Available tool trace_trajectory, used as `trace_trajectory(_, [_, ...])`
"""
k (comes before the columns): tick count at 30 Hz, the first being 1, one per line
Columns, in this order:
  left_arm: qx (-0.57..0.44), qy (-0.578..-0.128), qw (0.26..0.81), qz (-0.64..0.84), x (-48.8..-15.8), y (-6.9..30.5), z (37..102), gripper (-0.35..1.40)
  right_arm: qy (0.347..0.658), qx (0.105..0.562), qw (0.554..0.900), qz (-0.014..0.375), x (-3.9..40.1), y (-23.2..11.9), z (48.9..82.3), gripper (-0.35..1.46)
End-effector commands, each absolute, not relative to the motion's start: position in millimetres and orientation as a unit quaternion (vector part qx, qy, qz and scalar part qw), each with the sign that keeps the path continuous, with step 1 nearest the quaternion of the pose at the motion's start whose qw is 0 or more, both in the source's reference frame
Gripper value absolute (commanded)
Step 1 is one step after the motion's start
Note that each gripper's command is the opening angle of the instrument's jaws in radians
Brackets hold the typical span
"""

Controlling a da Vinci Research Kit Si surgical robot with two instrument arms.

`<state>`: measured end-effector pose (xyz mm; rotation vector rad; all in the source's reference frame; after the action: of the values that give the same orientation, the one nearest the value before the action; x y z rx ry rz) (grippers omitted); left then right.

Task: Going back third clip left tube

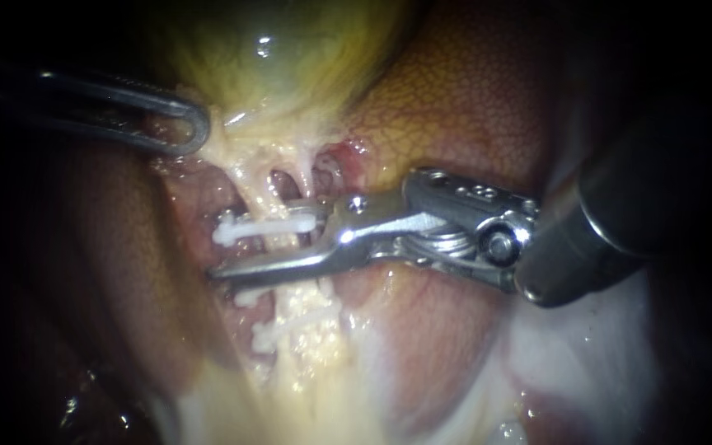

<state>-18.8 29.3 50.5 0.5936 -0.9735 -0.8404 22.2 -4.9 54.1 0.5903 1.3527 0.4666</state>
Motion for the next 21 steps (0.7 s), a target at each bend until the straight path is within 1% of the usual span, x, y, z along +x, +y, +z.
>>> trace_trajectory(1, [0.273, -0.447, 0.759, -0.385, -18.8, 29.3, 50.5, -0.35, 0.612, 0.256, 0.719, 0.207, 21.6, -5.0, 53.5, 0.5])
trace_trajectory(3, [0.273, -0.447, 0.759, -0.385, -18.8, 29.4, 50.5, -0.35, 0.617, 0.239, 0.725, 0.193, 20.0, -5.3, 52.7, 0.5])
trace_trajectory(10, [0.273, -0.447, 0.759, -0.385, -18.8, 29.3, 50.5, -0.35, 0.627, 0.2, 0.737, 0.152, 13.6, -5.3, 50.1, 0.5])
trace_trajectory(15, [0.273, -0.447, 0.759, -0.385, -18.7, 29.3, 50.5, -0.35, 0.629, 0.186, 0.741, 0.14, 9.7, -4.1, 48.5, 0.5])
trace_trajectory(21, [0.273, -0.447, 0.759, -0.385, -18.7, 29.3, 50.5, -0.35, 0.623, 0.178, 0.751, 0.126, 7.2, -3.1, 47.6, 0.5])
